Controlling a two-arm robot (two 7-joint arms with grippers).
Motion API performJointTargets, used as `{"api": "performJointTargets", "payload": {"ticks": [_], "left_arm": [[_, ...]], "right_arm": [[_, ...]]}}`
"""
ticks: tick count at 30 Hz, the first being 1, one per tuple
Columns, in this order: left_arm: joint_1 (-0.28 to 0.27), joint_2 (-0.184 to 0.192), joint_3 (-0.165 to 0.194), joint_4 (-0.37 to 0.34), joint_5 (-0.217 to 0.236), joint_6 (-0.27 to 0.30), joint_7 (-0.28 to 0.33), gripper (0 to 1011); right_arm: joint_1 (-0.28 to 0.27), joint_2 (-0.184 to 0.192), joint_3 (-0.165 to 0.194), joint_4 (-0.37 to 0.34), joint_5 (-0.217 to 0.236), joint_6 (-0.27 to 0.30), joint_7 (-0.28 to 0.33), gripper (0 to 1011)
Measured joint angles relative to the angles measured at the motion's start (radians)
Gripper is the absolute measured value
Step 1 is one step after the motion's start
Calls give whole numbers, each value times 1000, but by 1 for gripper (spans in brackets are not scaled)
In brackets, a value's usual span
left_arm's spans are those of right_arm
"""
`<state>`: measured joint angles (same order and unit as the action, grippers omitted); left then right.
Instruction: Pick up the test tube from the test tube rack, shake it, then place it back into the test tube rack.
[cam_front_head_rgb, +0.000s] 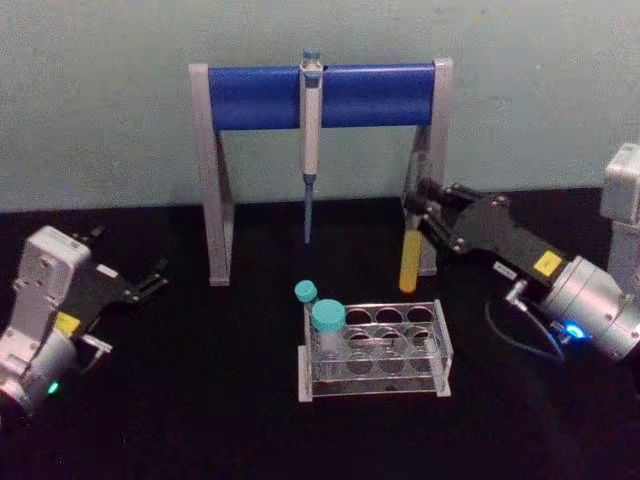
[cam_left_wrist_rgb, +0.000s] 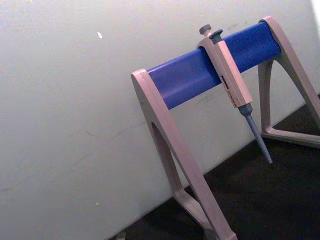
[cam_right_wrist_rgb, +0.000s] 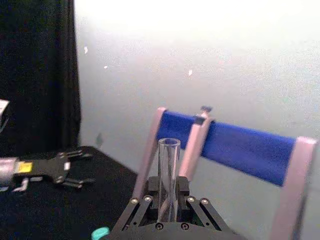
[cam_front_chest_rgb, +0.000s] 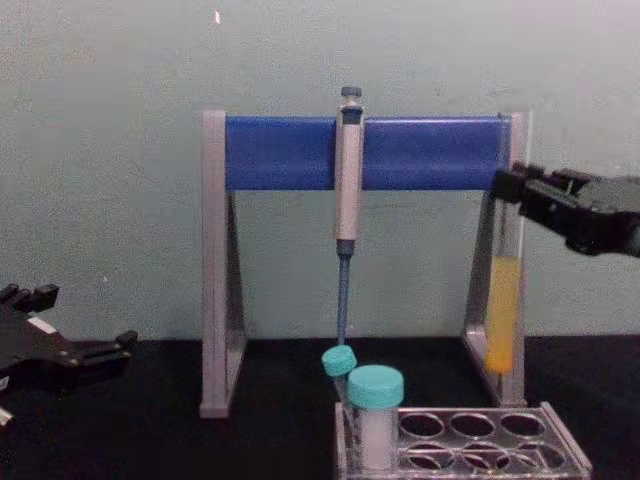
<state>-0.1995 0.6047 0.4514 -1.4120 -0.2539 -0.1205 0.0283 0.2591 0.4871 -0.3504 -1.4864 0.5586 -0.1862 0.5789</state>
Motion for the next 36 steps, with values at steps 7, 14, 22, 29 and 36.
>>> {"api": "performJointTargets", "payload": {"ticks": [7,14,22,29,36], "left_arm": [[0,0,0,0,0,0,0,1001],[0,0,0,0,0,0,0,1001],[0,0,0,0,0,0,0,1001],[0,0,0,0,0,0,0,1001],[0,0,0,0,0,0,0,1001]], "right_arm": [[-11,-15,30,-1,-29,-29,-39,229],[-8,-29,40,9,-61,-31,-53,229],[7,-44,40,23,-87,-24,-56,229],[34,-60,18,46,-90,-24,-12,229],[46,-62,-1,48,-43,-17,53,229]]}}
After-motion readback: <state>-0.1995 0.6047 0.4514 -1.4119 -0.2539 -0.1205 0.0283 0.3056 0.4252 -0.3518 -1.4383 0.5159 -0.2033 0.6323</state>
